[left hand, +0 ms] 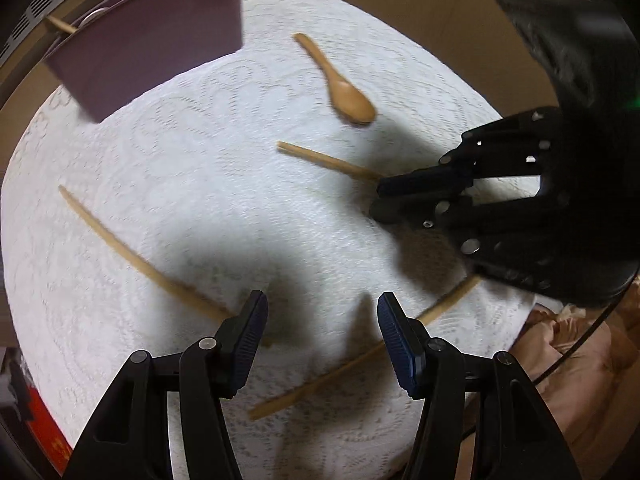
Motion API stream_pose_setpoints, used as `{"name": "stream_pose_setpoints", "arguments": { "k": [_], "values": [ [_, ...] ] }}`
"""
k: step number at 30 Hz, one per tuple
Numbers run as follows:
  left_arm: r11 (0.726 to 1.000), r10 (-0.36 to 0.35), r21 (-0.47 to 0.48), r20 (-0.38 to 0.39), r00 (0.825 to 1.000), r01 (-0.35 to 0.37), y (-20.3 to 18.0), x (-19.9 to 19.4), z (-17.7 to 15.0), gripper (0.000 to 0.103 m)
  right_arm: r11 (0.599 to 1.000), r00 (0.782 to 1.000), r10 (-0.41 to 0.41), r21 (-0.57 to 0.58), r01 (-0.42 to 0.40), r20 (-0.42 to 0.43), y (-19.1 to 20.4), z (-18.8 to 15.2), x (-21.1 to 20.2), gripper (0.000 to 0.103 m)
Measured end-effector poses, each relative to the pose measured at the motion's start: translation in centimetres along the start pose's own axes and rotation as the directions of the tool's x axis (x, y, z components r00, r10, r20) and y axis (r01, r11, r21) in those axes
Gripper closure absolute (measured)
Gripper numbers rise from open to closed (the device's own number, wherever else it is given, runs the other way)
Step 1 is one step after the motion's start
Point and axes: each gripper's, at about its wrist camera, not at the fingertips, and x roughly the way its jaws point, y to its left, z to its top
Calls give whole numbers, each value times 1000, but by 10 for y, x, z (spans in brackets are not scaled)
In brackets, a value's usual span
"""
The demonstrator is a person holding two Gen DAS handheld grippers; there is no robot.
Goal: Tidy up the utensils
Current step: 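Grasp a wooden chopstick with the right gripper and lift it upright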
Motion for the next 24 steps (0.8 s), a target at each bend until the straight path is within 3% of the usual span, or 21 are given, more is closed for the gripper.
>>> {"name": "stream_pose_setpoints", "arguments": {
  "k": [4,9,11,15,19,21,22,24],
  "values": [
    [999,-3,-34,12,1000,4,8,-3,-3,42,997,997,-70,-37,71,12,10,6,9,90],
    [999,-7,-40,15,1000,7,11,-4,-3,41,996,996,-86,-9,86,35,3,12,3,90],
    [999,-8,-34,14,1000,8,8,-3,-2,41,993,991,-115,9,115,62,-2,12,-3,85],
    [1000,-7,-21,11,1000,7,6,-1,1,41,985,982,-170,-6,171,85,-7,8,-10,65],
    [1000,-3,-29,8,1000,3,7,2,4,41,986,985,-166,11,166,52,-17,6,2,64],
    [999,-1,-36,8,1000,1,8,3,6,41,986,984,-165,12,165,61,-16,4,2,69],
    [999,0,-43,8,1000,1,9,4,9,41,984,982,-176,13,175,66,-16,5,2,86],
    [998,-6,-65,7,1000,7,13,5,14,41,985,983,-173,38,170,70,-20,7,-1,95]
  ]
}}
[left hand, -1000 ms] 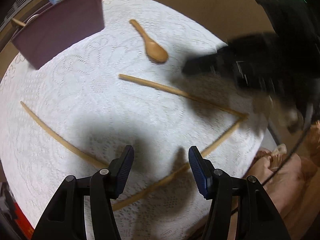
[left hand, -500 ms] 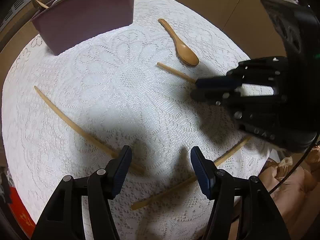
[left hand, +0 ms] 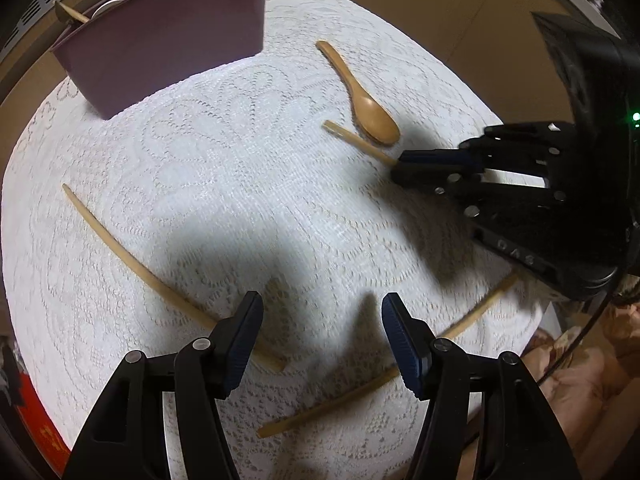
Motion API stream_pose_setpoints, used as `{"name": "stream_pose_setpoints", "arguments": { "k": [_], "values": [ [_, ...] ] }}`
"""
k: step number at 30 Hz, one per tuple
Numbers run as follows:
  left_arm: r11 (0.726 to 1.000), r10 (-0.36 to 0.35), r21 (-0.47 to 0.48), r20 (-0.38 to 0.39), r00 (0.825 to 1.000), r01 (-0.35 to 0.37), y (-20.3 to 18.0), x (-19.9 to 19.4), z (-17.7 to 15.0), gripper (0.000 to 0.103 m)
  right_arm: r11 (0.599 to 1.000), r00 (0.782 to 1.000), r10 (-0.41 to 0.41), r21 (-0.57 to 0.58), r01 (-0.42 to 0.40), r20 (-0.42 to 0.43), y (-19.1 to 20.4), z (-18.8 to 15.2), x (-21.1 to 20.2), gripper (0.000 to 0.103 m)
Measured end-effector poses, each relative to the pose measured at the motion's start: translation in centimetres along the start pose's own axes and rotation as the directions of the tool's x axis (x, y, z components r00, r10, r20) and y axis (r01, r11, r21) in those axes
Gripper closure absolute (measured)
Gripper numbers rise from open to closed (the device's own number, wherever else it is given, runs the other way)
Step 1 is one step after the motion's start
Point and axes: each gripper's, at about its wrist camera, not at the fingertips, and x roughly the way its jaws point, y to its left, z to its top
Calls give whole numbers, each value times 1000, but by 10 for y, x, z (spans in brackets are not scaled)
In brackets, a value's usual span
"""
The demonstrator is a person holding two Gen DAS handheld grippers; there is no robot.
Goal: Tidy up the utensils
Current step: 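Grasp a wooden chopstick with the right gripper and lift it upright, then grasp the wooden spoon with the left gripper while the right holds the chopstick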
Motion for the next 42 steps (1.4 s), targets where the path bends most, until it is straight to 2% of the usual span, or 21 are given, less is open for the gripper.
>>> {"name": "stream_pose_setpoints", "arguments": {
  "k": [5,8,10,12,13,16,20,21,22,24,28,31,34,39,42],
  "values": [
    [999,-15,-49,48,999,17,-1,0,26,40,992,998,28,124,-35,62,-37,7,-17,97],
    [997,-57,-53,88,994,62,-12,3,50,40,978,995,-5,208,-16,102,-70,8,-28,97],
    [996,-65,-56,87,994,70,-17,7,63,40,964,994,-15,266,-14,107,-91,5,-30,97],
    [998,-53,-38,67,996,56,-23,12,73,40,959,994,15,281,-45,106,-97,0,-32,96],
    [999,-38,-27,64,997,40,-25,13,74,40,959,993,56,272,-81,100,-94,-3,-31,96],
    [999,32,10,47,998,-33,-29,16,71,40,964,989,115,230,-132,88,-73,-9,-28,96],
    [998,57,21,-6,998,-57,-23,18,55,40,973,987,145,171,-154,63,-43,-3,-13,94],
    [998,65,28,-18,998,-64,-22,19,51,40,975,988,148,157,-155,53,-38,0,-9,91],
    [997,67,34,-26,997,-66,-21,19,47,40,979,989,142,139,-146,40,-31,2,-5,86],
    [997,61,40,-33,998,-60,-17,19,42,40,989,994,105,108,-105,8,-21,6,4,81],
    [998,42,44,-29,999,-41,-15,11,29,40,999,999,30,44,-29,-19,-8,10,6,83],
    [999,29,43,-23,999,-28,-13,9,26,40,998,999,28,52,-26,-30,-9,8,3,93],
    [999,18,36,-21,1000,-17,-12,2,19,40,989,995,98,112,-96,-18,-19,7,-6,95],
    [999,13,35,-22,1000,-12,-10,2,23,40,977,997,68,199,-71,23,-48,5,-22,96],
    [999,13,40,-24,1000,-12,-11,2,25,40,978,999,27,208,-32,27,-61,3,-27,95]
  ]
}}
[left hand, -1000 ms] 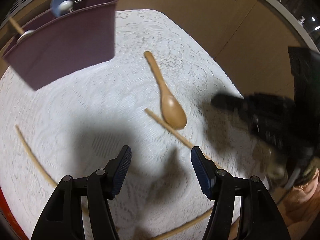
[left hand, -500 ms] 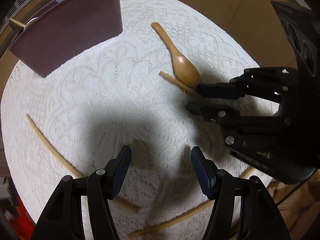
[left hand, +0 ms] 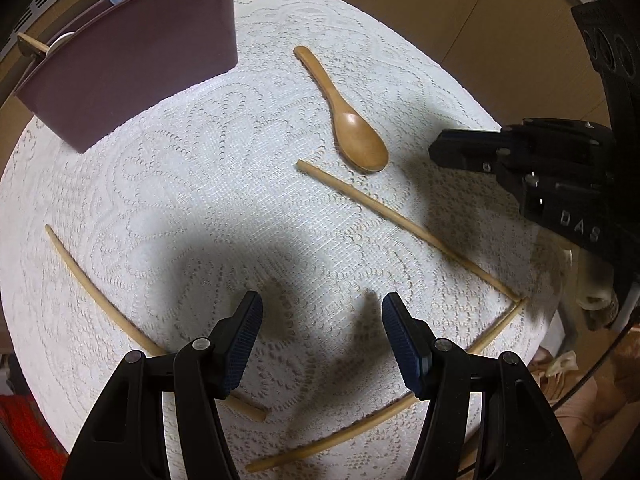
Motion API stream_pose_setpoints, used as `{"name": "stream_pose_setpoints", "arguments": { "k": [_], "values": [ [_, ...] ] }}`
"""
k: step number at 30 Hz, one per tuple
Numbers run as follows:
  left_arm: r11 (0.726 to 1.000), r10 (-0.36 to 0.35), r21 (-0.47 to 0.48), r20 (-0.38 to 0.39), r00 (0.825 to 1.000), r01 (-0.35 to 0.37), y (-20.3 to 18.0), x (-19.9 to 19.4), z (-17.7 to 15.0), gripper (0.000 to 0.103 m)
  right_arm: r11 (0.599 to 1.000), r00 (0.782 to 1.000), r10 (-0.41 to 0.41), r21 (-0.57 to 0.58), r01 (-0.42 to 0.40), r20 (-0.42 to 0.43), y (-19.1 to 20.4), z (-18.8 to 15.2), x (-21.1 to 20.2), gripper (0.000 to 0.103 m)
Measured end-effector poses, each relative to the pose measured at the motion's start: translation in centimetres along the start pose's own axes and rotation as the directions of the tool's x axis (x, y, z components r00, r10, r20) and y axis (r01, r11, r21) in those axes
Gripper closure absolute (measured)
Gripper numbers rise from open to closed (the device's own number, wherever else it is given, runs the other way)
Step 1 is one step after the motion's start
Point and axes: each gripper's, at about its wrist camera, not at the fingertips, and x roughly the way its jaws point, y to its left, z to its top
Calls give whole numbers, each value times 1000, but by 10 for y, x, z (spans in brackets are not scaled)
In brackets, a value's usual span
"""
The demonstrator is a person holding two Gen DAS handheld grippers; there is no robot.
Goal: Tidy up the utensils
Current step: 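Grasp the wooden spoon with the left gripper while the right holds the chopstick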
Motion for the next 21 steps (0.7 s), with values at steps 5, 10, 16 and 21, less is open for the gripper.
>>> {"name": "stream_pose_setpoints", "arguments": {
  "k": [5,10,16,21],
  "values": [
    [1000,3,-1,2,1000,-3,-7,-4,2,40,995,1000,9,-98,-11,-21,24,-10,5,95],
    [1000,6,-9,6,1000,-6,1,-11,-4,40,985,999,-10,-171,1,-47,56,-17,24,78],
    [999,-2,-35,16,1000,2,12,-12,-16,37,976,997,-58,-212,46,-49,65,-16,36,76],
    [999,-18,-33,22,1000,19,12,-13,-18,37,970,996,-79,-233,64,-53,68,-15,37,92]
  ]
}}
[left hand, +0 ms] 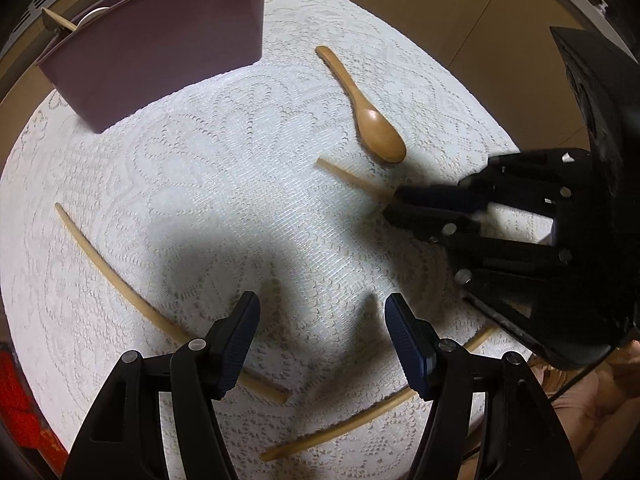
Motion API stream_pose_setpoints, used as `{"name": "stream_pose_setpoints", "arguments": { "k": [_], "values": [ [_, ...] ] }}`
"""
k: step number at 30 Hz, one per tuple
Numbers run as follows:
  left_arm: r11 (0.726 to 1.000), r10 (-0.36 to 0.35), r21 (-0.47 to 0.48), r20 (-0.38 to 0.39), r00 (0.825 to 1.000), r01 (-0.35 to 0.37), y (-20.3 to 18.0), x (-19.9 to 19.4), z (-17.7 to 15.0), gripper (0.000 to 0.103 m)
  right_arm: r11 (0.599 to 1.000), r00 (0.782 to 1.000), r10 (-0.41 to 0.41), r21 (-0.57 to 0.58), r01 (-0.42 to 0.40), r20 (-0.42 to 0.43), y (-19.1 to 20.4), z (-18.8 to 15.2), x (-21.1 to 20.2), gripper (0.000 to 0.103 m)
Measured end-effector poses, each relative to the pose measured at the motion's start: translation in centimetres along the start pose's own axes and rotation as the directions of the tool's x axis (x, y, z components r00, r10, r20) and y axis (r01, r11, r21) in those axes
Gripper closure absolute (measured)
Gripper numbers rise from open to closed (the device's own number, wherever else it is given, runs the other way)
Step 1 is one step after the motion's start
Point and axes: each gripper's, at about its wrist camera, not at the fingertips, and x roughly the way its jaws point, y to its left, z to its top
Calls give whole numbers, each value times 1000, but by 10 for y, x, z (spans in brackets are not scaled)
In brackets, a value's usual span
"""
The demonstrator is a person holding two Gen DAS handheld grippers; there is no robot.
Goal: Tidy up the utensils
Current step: 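Grasp the wooden spoon with the left gripper while the right holds the chopstick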
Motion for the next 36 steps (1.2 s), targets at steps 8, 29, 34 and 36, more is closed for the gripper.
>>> {"name": "stream_pose_setpoints", "arguments": {
  "k": [8,29,34,36],
  "values": [
    [1000,-26,13,-22,999,26,-10,10,11,37,994,999,43,95,-45,24,-28,-1,-21,97],
    [997,70,47,-39,997,-68,-34,41,166,39,949,997,-45,315,22,65,-116,-28,-28,96],
    [990,133,49,-66,989,-130,-33,59,194,56,955,998,-18,297,0,58,-112,-34,-31,94],
    [987,153,66,-70,986,-148,-34,65,200,63,955,998,-7,296,-10,57,-109,-35,-32,87]
  ]
}}
